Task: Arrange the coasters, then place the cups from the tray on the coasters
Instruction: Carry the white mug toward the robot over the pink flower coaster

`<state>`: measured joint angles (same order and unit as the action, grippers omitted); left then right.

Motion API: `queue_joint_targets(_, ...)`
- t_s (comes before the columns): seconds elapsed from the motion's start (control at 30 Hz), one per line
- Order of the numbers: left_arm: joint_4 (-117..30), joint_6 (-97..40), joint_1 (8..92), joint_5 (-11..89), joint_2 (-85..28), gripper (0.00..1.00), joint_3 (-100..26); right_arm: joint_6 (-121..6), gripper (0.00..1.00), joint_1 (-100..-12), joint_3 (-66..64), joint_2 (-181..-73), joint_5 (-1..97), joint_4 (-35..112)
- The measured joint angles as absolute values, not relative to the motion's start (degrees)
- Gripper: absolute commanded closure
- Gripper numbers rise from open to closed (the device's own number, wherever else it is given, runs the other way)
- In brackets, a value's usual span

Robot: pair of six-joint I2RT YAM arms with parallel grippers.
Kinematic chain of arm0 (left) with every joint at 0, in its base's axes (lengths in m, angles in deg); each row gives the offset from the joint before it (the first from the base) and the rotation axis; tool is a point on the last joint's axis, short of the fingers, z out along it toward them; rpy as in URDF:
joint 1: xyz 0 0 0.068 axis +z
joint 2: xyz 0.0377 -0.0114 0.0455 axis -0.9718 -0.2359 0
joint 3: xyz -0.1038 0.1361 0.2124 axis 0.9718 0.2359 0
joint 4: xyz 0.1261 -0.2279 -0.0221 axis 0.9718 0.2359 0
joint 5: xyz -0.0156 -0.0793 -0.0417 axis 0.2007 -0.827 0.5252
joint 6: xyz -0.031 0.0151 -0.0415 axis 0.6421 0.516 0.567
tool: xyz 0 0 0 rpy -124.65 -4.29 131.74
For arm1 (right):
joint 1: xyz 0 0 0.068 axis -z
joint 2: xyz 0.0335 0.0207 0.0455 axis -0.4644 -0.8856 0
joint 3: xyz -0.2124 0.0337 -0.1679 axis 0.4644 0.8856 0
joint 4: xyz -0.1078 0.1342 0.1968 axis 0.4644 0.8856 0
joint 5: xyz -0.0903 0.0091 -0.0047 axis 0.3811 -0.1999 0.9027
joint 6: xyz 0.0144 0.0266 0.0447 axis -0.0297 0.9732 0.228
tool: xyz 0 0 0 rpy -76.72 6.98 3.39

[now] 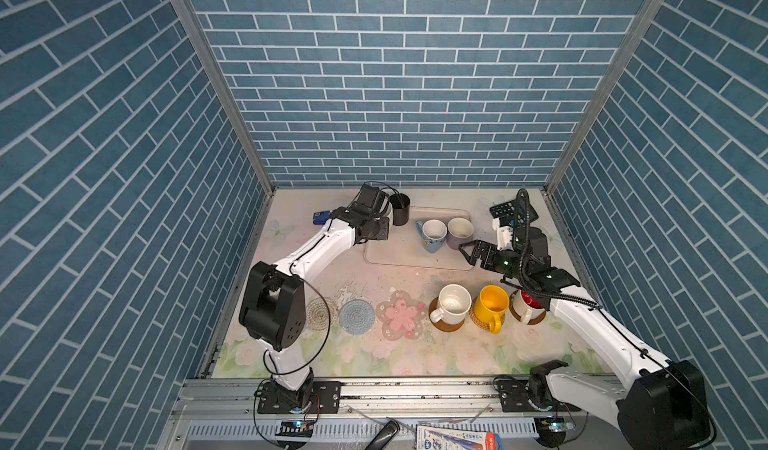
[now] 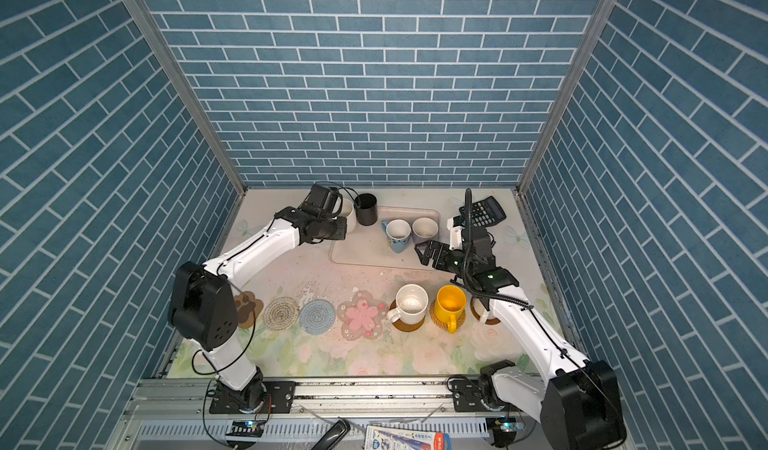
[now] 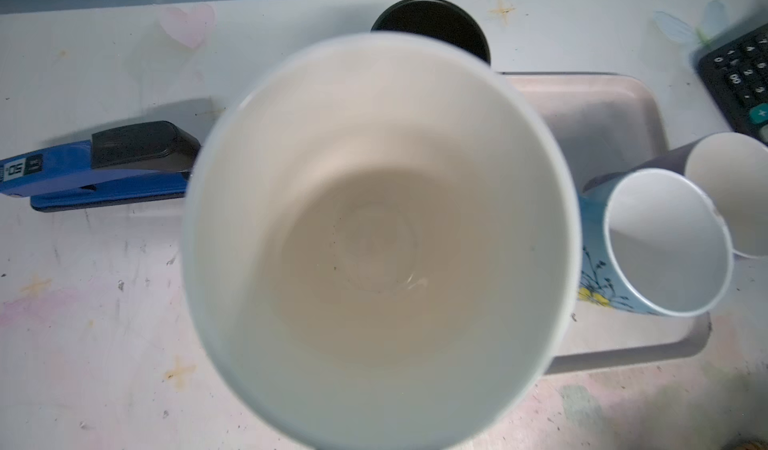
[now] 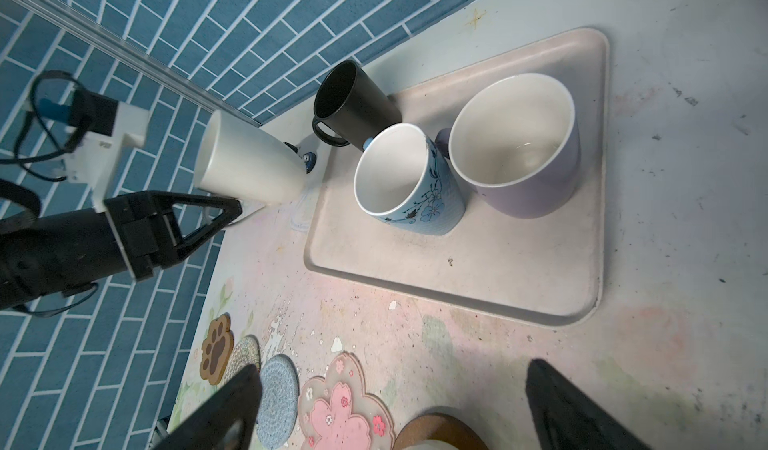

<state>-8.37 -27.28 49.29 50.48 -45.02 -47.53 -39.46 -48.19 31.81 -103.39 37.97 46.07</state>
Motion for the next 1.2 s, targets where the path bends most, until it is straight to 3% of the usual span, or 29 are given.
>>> queue_joint_targets(0.83,-3.1,-27.9,29.7,56.8,-17.6,1.00,-26.2,-47.8,0.01,-48.2,30.2,-103.5,43.6,51.6)
queue_joint_targets(1.2,-2.9,-27.7,25.5,56.6,-10.1,1.00,-18.5,-48.2,0.01,-48.2,30.2,-104.0,43.7,51.1)
